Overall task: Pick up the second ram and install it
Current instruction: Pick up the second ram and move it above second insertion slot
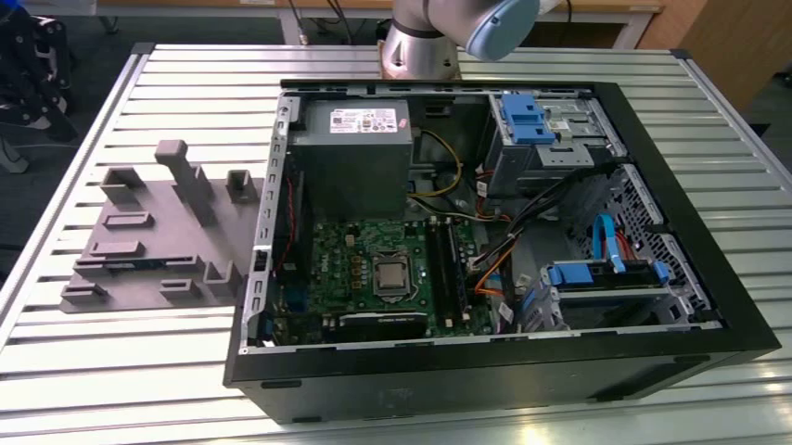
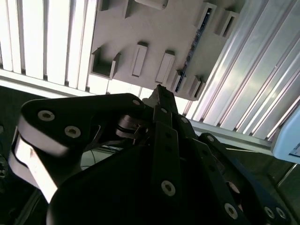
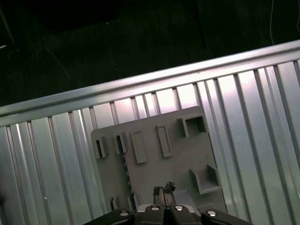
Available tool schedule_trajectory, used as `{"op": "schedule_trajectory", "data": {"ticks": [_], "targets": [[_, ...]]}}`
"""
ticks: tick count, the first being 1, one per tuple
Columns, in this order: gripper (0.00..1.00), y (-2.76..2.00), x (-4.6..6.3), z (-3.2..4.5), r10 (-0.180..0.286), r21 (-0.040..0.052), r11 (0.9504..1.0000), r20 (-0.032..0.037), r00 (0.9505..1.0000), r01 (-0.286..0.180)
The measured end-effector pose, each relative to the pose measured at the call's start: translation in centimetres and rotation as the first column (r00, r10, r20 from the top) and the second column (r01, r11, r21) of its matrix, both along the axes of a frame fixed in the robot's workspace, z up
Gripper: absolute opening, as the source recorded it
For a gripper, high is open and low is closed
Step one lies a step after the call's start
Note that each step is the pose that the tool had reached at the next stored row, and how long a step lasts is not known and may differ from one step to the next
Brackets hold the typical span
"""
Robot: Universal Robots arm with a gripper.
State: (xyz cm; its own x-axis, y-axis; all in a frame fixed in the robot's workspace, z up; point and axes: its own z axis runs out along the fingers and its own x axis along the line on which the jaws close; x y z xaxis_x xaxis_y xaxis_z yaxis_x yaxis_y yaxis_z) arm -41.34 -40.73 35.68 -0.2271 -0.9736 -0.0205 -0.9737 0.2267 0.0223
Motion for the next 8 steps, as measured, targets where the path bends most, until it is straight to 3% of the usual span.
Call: {"op": "schedule_trajectory", "data": {"ticks": [8], "targets": [[0.11, -0.23, 0.00, -0.36, 0.036, -0.0004, 0.9993, -0.0001, 0.9993, -0.036]]}}
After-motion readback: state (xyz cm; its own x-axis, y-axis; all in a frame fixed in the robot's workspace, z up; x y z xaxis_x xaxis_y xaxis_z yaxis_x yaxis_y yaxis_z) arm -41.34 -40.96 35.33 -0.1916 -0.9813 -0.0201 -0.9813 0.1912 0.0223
